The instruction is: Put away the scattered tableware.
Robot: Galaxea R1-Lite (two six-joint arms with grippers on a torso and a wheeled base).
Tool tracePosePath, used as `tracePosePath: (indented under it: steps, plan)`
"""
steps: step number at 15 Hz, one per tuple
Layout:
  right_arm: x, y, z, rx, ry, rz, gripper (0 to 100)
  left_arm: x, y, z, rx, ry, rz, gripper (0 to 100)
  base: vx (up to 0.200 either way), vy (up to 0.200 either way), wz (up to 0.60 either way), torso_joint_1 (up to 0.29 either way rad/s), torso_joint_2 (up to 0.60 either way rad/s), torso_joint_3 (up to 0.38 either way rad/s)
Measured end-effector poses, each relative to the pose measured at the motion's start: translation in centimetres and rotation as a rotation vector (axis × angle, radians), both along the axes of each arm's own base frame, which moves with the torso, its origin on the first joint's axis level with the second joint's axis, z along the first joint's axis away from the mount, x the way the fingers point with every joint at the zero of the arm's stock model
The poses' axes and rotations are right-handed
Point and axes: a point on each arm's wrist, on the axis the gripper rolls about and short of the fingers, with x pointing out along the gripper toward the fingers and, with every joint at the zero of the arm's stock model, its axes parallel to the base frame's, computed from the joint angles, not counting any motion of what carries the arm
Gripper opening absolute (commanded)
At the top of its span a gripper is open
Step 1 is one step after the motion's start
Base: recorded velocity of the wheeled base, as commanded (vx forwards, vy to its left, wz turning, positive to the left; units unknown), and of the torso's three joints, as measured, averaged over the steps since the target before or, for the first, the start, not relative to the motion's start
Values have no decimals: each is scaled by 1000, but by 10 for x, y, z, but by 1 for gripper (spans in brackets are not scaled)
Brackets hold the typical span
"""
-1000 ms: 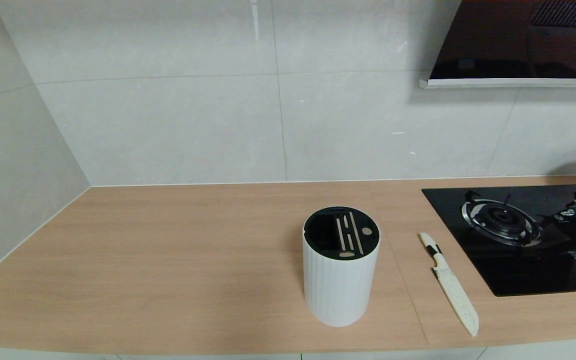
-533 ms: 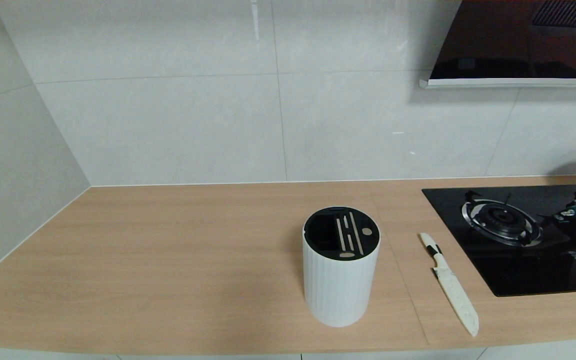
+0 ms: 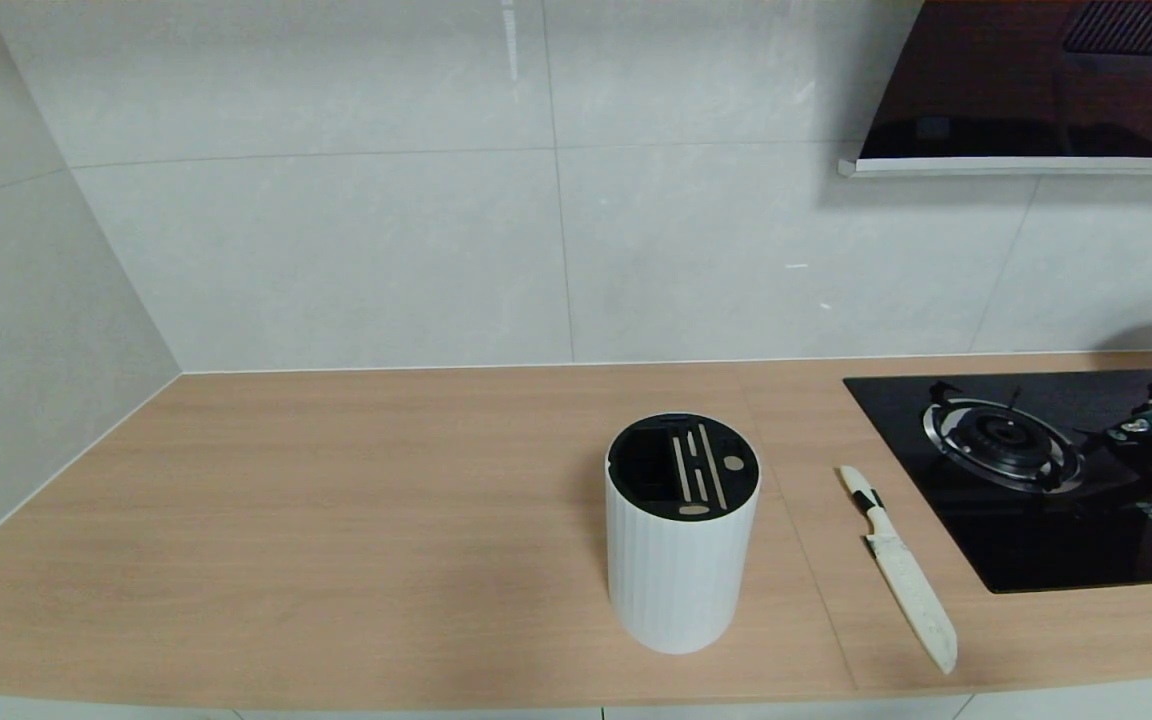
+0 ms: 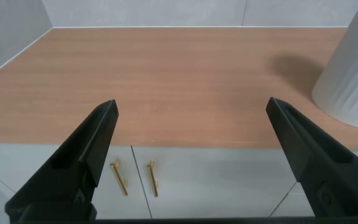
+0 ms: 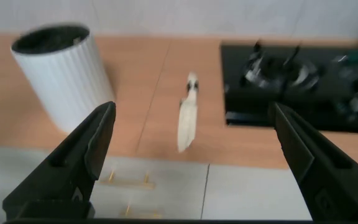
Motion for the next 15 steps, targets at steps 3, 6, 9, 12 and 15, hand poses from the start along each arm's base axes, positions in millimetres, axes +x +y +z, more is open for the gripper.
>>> tracePosePath:
  steps: [3, 6, 9, 12, 15]
  plan:
    - [40, 4, 25, -11, 157, 47, 100, 0, 0, 0, 0, 0, 0, 100, 0, 0, 0, 0, 0, 0]
    - [97, 12, 45, -24, 279, 80, 100, 0, 0, 0, 0, 0, 0, 100, 0, 0, 0, 0, 0, 0]
    - [162, 22, 48, -34, 355, 92, 100, 0, 0, 0, 0, -1, 0, 100, 0, 0, 0, 0, 0, 0]
    - [217, 31, 30, -40, 386, 93, 100, 0, 0, 0, 0, -1, 0, 100, 0, 0, 0, 0, 0, 0]
    - [257, 38, -4, -52, 444, 87, 100, 0, 0, 0, 0, 0, 0, 100, 0, 0, 0, 0, 0, 0]
